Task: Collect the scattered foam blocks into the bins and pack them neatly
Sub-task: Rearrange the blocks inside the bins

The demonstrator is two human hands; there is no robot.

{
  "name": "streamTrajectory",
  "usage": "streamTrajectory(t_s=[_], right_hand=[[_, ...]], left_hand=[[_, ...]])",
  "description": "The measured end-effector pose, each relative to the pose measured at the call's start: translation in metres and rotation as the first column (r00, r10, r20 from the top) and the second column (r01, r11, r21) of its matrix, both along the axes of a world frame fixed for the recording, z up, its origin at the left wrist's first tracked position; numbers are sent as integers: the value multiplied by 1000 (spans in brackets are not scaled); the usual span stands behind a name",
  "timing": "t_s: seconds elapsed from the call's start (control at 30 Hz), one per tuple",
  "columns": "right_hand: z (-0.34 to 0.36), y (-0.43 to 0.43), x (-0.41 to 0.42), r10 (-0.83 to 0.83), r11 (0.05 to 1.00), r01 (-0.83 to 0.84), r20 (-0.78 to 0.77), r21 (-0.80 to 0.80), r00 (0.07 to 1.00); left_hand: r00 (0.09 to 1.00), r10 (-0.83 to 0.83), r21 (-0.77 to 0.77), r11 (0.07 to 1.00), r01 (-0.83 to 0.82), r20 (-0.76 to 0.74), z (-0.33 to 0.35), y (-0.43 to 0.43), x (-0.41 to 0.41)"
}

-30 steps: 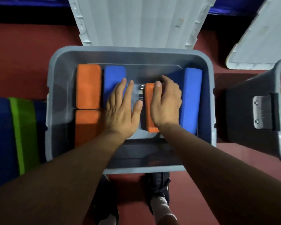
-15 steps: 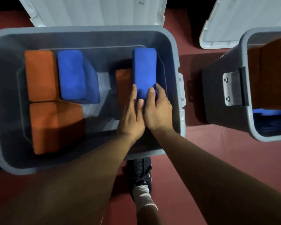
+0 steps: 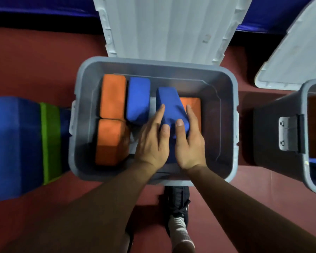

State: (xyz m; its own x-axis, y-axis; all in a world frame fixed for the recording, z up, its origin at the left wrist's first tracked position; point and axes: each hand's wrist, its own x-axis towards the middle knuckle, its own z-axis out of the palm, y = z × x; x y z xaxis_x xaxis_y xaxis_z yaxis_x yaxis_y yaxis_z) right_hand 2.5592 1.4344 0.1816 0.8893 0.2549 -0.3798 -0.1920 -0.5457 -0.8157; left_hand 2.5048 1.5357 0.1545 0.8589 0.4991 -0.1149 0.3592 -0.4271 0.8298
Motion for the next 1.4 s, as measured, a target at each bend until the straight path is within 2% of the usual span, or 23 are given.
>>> streamTrajectory(t_s=[0.07,0.17,0.27,0.47,0.63,0.7,0.8,0.93,1.03,1.17,1.3,1.4], right_hand=[[16,14,-7,35,996,-37,-32,-77,999],[40,33,-12,45,976,-66,-100,-209,994],[50,43,-18,21,960,-69,-178,-270,984],[42,76,-31,88,953,-137,-185,-271,979],[16,99,-45,83,959,-137,-215,-249,973],[3,107,-49,96,960,-150,-226,-235,969],[-17,110,-53,95,968,-137,-201,-209,975],[-45,104,-53,29,981,-55,-139,-189,990],[-68,101,-55,31,976,-44,-61,-214,998],[-93,101,-54,146,955,-134,28,-265,989],[-108,104,-50,90,986,-96,-48,-134,995],[-111,111,-53,118,992,-119,-20,-33,993]], left_hand=[[994,2,54,999,4,-113,21,13,-3],[961,-20,-32,999,11,-276,43,26,-3],[933,-39,-55,998,21,-357,53,35,-6],[918,49,-84,992,-89,-392,52,61,-27],[914,60,-63,994,-93,-401,35,81,-41],[901,91,7,995,-97,-423,16,89,-47],[873,134,210,977,-37,-470,-8,97,-52],[888,100,292,956,40,-449,-36,95,-54],[896,94,413,905,105,-433,-57,89,-60],[909,124,558,819,134,-399,-85,90,-66],[921,108,601,785,152,-374,-94,94,-70],[921,109,614,773,158,-374,-93,92,-69]])
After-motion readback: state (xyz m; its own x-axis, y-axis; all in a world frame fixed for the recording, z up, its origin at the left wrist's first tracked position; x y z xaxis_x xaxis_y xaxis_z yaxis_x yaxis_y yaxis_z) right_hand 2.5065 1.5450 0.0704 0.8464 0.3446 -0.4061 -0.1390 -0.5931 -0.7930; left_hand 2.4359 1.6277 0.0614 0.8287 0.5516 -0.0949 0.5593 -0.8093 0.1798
